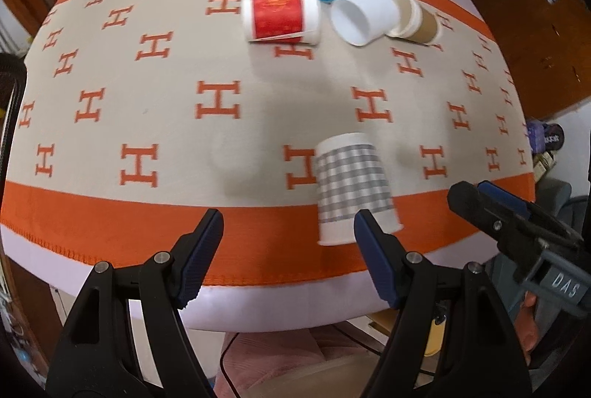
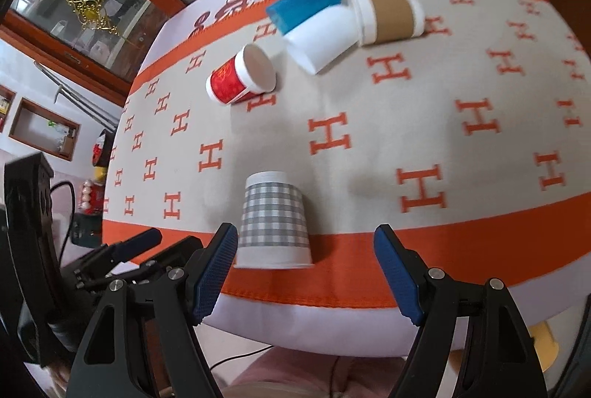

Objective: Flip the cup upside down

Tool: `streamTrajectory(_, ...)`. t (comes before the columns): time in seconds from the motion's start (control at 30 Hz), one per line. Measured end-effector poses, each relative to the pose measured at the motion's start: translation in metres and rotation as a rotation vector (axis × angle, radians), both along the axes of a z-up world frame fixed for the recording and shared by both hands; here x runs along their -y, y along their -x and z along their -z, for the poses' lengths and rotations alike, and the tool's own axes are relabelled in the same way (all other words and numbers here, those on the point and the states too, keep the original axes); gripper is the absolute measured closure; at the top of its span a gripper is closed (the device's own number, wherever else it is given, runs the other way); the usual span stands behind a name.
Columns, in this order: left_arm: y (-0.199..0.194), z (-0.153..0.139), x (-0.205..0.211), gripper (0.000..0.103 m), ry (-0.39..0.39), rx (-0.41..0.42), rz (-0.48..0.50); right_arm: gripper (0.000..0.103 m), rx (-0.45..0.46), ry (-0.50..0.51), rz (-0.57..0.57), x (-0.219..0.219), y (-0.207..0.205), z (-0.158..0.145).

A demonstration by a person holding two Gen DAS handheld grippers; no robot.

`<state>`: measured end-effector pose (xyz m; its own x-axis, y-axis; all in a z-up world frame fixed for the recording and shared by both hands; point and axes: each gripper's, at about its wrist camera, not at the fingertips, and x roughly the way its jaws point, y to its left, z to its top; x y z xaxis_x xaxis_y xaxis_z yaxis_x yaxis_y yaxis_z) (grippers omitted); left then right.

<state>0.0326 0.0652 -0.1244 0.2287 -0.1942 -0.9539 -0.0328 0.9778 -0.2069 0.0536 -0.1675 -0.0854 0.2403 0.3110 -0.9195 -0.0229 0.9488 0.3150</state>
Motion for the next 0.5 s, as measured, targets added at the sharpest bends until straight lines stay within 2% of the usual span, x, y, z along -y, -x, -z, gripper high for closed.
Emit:
streamTrajectory(0.2,-0.007,0.003,0.018,0.032,0.071,-0.033,0.035,0.026,0.053,0.067,0.027,0.020,0.020,-0.008)
streamTrajectory(0.5,-0.035,0.028,0.037,0.032,0.127,-0.109,0.041,0.026,-0.022,0.052,0.094,0.050,0.024,0.021)
